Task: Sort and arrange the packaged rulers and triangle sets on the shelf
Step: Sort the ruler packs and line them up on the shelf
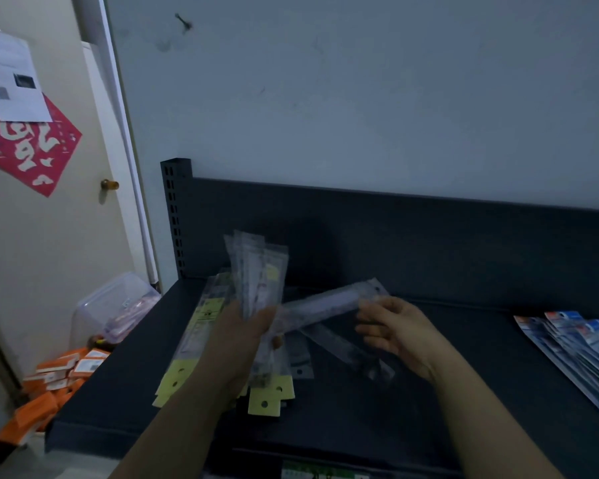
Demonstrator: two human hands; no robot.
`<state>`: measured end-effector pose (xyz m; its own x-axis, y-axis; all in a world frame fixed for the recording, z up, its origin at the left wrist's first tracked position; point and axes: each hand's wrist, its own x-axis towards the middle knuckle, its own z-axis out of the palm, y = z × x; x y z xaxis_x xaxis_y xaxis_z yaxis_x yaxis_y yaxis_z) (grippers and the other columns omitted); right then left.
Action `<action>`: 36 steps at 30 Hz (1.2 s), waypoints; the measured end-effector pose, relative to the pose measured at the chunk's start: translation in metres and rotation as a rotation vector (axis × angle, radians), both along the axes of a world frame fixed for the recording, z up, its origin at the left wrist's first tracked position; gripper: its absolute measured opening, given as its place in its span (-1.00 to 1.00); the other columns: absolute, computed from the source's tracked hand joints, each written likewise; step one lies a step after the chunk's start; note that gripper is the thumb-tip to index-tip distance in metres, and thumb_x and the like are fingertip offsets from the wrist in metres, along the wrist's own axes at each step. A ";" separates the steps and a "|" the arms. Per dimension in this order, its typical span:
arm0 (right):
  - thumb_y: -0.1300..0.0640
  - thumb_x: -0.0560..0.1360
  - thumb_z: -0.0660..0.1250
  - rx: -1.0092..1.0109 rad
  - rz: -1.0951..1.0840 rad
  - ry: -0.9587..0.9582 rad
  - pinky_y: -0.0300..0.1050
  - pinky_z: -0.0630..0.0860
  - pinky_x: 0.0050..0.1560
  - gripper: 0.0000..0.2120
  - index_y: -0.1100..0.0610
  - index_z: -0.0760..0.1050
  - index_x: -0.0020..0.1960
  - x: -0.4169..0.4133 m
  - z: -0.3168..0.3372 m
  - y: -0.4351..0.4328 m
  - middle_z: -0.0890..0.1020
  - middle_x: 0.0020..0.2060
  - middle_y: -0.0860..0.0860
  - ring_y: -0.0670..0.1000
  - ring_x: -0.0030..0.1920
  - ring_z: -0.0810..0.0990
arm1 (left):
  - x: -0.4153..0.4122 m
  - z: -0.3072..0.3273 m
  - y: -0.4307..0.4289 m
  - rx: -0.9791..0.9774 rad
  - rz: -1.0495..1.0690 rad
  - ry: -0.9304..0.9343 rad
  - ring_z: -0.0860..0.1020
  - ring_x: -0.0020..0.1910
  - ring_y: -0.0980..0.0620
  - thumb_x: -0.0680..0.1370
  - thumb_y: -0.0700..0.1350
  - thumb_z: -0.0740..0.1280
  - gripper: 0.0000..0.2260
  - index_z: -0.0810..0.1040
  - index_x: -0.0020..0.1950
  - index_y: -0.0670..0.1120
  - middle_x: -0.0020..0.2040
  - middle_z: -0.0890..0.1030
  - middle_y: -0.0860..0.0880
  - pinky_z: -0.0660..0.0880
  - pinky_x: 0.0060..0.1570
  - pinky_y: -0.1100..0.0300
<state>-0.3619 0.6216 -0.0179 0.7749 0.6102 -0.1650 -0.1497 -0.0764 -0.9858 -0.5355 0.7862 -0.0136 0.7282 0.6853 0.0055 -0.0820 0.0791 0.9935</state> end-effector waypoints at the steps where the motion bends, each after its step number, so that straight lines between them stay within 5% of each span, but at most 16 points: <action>1: 0.16 0.46 0.42 0.046 0.018 0.030 -0.23 0.56 -0.27 -0.79 0.18 0.51 0.06 -0.003 0.000 0.003 0.66 -0.14 0.08 -0.04 -0.24 0.64 | 0.001 0.000 -0.002 -0.006 -0.031 0.015 0.56 -0.33 0.00 0.57 -0.22 0.31 -0.93 0.56 -0.02 -0.19 -0.22 0.60 -0.12 0.50 -0.34 0.13; 5: 0.33 0.48 0.37 0.137 -0.008 0.060 -0.31 0.50 -0.41 -0.75 0.24 0.48 0.14 -0.002 0.000 0.013 0.61 -0.35 0.05 -0.11 -0.42 0.54 | 0.000 0.001 -0.013 -0.098 -0.168 0.096 0.58 -0.43 0.01 0.57 -0.31 0.23 -0.88 0.54 -0.12 -0.29 -0.34 0.62 -0.14 0.50 -0.47 0.21; 9: 0.38 0.45 0.37 0.125 0.110 0.011 -0.27 0.53 -0.34 -0.73 0.30 0.50 0.14 -0.007 0.005 0.019 0.65 -0.31 0.08 -0.07 -0.37 0.57 | 0.000 -0.001 -0.017 -0.049 -0.330 0.141 0.66 -0.17 -0.09 0.59 -0.25 0.24 -0.82 0.55 0.12 -0.29 -0.05 0.67 -0.26 0.54 -0.33 0.19; 12: 0.38 0.44 0.38 0.180 0.082 0.077 -0.18 0.61 -0.14 -0.64 0.31 0.45 0.22 -0.010 0.004 0.023 0.67 -0.12 0.18 0.02 -0.20 0.65 | 0.000 -0.005 -0.015 -0.108 -0.381 0.155 0.66 -0.16 -0.08 0.60 -0.28 0.21 -0.81 0.51 0.19 -0.24 0.00 0.67 -0.25 0.55 -0.30 0.19; 15: 0.16 0.40 0.49 -0.216 -0.059 -0.277 -0.13 0.55 0.03 -0.44 0.23 0.38 0.33 -0.003 -0.008 0.020 0.62 0.01 0.10 0.02 -0.02 0.62 | -0.002 -0.006 -0.009 -0.169 -0.298 0.131 0.65 -0.18 -0.09 0.60 -0.37 0.11 -0.74 0.47 0.24 -0.26 0.01 0.66 -0.24 0.58 -0.29 0.15; 18: -0.02 0.31 0.54 -0.718 0.088 -0.661 -0.10 0.55 0.05 -0.43 0.15 0.47 0.24 -0.007 -0.012 0.016 0.59 0.03 0.01 -0.01 0.03 0.58 | -0.006 -0.006 -0.001 -0.184 -0.209 0.105 0.60 -0.10 -0.11 0.57 -0.42 0.08 -0.68 0.45 0.26 -0.27 0.06 0.61 -0.23 0.56 -0.15 0.01; 23: 0.11 0.34 0.47 -0.808 0.178 -0.577 -0.14 0.57 -0.14 -0.63 0.26 0.57 0.09 -0.006 -0.008 0.016 0.67 -0.11 0.05 -0.03 -0.15 0.62 | -0.008 -0.002 0.001 -0.271 -0.187 0.064 0.56 -0.09 -0.14 0.55 -0.45 0.07 -0.69 0.44 0.24 -0.30 -0.01 0.55 -0.25 0.53 0.04 -0.08; 28: 0.21 0.43 0.41 -0.600 0.142 -0.423 -0.22 0.45 -0.50 -0.90 0.21 0.59 -0.25 0.000 -0.010 0.006 0.61 -0.42 0.13 0.02 -0.49 0.53 | -0.008 -0.001 0.003 -0.275 -0.134 0.092 0.55 -0.30 -0.04 0.61 -0.27 0.19 -0.83 0.53 0.09 -0.30 -0.20 0.58 -0.19 0.54 -0.31 0.15; 32: 0.29 0.47 0.39 -0.193 0.050 -0.218 -0.13 0.49 -0.32 -0.97 0.21 0.57 -0.14 0.008 -0.003 -0.014 0.61 -0.30 0.10 0.00 -0.35 0.56 | -0.008 -0.003 0.011 -0.270 -0.075 0.094 0.54 -0.32 -0.01 0.61 -0.09 0.25 -0.76 0.55 0.07 -0.26 -0.21 0.58 -0.14 0.51 -0.31 0.13; 36: 0.35 0.45 0.37 -0.183 0.339 -0.175 -0.27 0.47 -0.40 -0.93 0.24 0.59 -0.10 0.006 0.015 -0.029 0.61 -0.35 0.05 -0.07 -0.39 0.54 | -0.004 0.000 0.012 -0.304 -0.121 0.105 0.54 -0.32 -0.05 0.56 0.06 0.27 -0.67 0.61 -0.08 -0.20 -0.26 0.59 -0.13 0.47 -0.26 0.07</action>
<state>-0.3555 0.5925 -0.0026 0.5616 0.8081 -0.1780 0.0823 -0.2686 -0.9597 -0.5393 0.7984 -0.0141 0.7901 0.5524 -0.2655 0.0479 0.3762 0.9253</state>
